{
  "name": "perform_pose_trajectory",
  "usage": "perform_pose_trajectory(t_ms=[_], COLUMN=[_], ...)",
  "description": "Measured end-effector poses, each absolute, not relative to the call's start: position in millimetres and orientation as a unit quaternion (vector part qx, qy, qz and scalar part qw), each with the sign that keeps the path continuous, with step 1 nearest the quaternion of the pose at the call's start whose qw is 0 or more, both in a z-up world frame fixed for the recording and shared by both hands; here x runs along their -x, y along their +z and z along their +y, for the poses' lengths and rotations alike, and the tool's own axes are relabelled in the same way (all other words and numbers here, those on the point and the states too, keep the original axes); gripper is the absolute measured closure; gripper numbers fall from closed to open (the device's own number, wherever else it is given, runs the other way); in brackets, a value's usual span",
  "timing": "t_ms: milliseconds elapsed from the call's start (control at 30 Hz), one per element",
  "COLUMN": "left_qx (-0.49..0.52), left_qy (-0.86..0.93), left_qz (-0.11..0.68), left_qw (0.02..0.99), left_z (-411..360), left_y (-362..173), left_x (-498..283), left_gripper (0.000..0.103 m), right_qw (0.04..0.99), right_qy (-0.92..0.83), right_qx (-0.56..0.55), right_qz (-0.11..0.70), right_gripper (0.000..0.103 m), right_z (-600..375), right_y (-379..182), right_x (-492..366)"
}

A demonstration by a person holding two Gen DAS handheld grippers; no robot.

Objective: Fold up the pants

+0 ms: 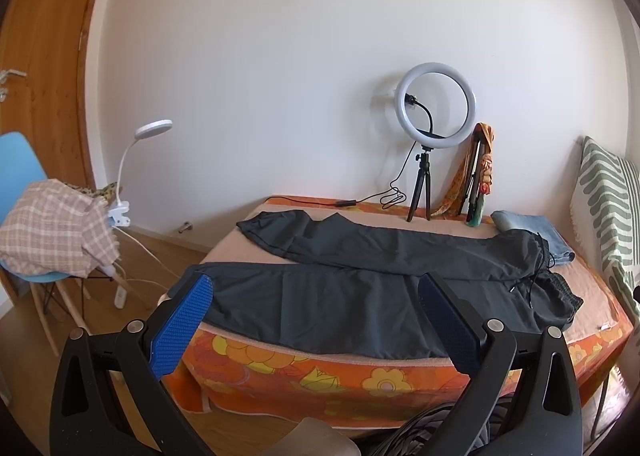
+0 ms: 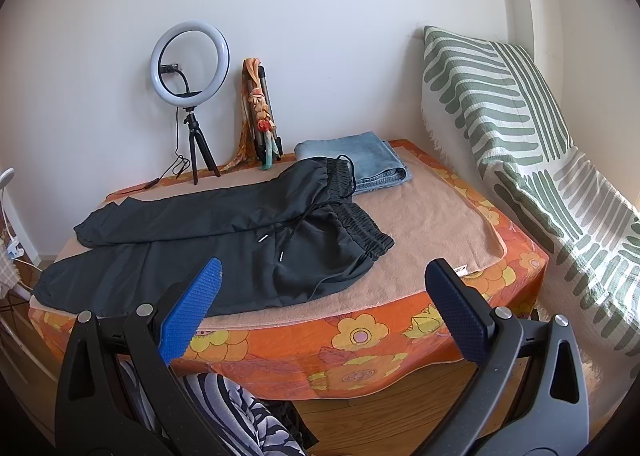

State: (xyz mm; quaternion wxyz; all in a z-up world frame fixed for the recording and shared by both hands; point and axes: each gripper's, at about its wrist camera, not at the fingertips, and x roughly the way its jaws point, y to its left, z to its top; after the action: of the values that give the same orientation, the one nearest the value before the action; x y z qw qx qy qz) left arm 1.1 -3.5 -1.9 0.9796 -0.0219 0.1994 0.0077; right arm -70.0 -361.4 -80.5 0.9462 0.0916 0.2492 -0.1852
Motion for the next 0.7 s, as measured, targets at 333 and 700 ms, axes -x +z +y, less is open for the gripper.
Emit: perform_pose_trajectory(t_ms=[333,700], left_qx=[0.019,0.018], left_qy=[0.004,0.004], left_qz=[0.202,0.203], left_qw=[0.979,0.979], left_z=[-8.4,-8.6], left_y=[-2.8,-2.3], left_x=[-2.7,-3.7], left_gripper=[0.001,0.001], right_qw=[0.947,0.947], right_qy=[-0.182,-0.182], right_qx=[-0.093,-0.094], right_qz=[0.247,0.248], right_gripper=[0.0,0.0], right_z=[-358.2,-357.4], right_y=[-81.4,-82.4], right_x=[70.7,69.7])
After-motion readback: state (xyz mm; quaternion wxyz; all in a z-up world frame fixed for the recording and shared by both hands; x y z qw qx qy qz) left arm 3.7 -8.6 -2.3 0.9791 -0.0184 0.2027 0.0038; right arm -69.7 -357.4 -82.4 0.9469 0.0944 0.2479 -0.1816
